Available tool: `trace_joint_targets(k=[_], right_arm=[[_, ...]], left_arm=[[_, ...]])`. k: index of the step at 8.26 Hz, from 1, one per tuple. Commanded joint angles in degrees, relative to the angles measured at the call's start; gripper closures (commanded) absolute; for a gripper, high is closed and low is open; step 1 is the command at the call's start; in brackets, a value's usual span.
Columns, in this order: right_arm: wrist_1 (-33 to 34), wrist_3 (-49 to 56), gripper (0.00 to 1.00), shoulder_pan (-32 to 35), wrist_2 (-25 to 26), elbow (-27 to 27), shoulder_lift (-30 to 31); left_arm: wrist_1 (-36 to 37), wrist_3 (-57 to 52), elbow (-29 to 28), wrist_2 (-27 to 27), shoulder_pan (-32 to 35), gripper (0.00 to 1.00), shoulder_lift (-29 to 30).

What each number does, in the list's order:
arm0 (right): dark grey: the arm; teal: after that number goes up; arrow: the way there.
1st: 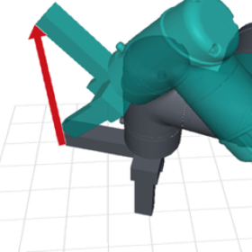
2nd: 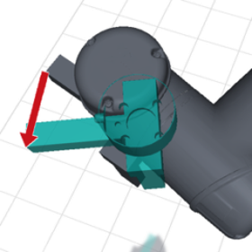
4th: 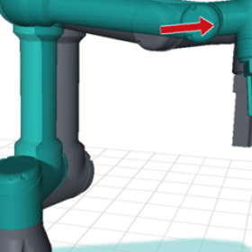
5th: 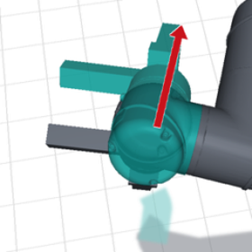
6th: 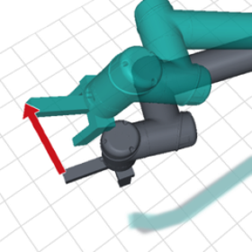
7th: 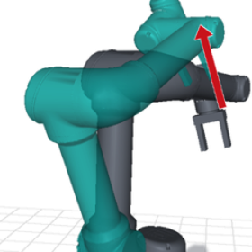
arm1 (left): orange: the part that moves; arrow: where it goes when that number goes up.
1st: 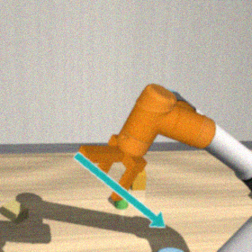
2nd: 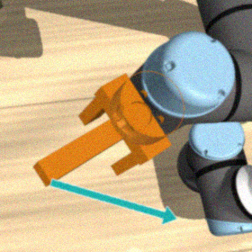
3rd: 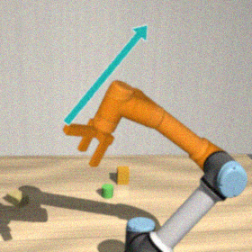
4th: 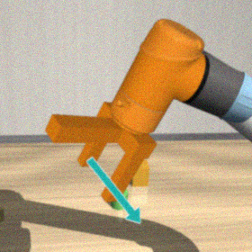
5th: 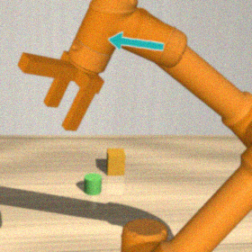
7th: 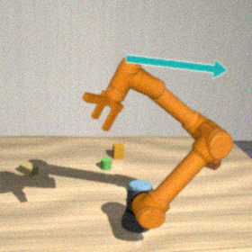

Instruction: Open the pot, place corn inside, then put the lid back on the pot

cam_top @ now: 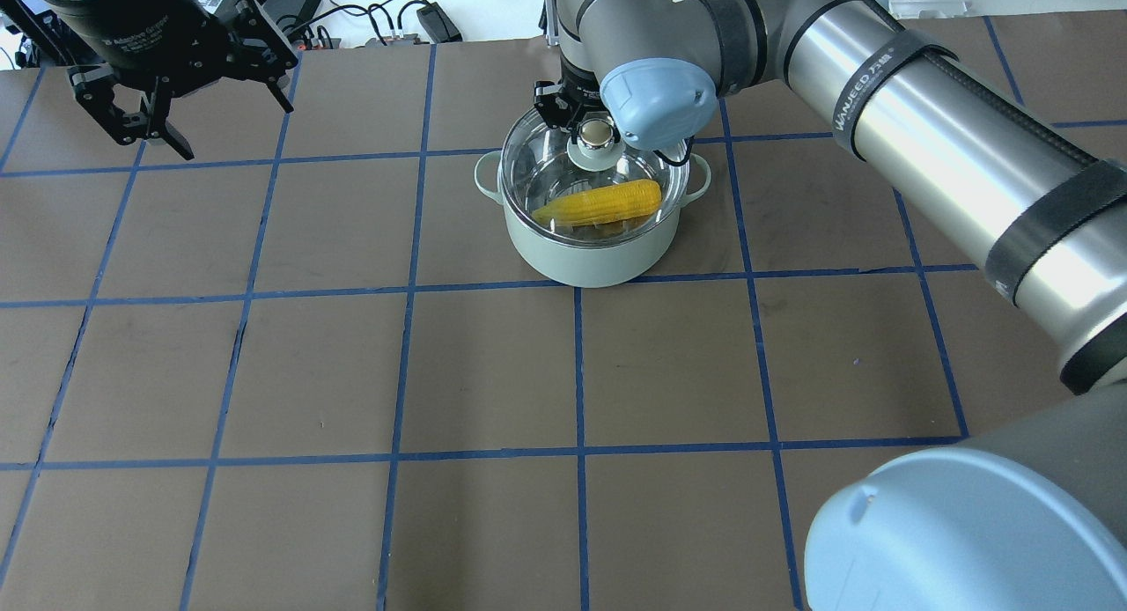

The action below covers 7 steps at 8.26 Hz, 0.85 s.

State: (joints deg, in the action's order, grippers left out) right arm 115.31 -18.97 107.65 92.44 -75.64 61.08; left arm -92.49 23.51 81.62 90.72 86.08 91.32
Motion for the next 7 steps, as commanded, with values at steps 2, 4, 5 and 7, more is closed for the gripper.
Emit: trace_joint_targets(k=[2,4,5,7], right_arm=[[0.18,-0.72,0.85,0.28,-0.15,-0.03,-0.09],[0.18,-0.1,0.85,0.28,0.11,-0.29,-0.09],[0.18,-0.1,0.85,0.28,0.28,-0.3,-0.09],[0.44,0.07,0.85,0.28,0.37,-0.3,-0.26]], left_arm=[[-0.15,-4.52,0.12,-0.01,0.76,0.0,-0.97],[-0.76,-5.14,0.21,0.25,1.37,0.0,-0.88],[-0.76,-5.22,0.03,0.16,1.38,0.0,-1.58],[-2.51,-7.41,0.29,-0.01,1.38,0.0,-1.23]])
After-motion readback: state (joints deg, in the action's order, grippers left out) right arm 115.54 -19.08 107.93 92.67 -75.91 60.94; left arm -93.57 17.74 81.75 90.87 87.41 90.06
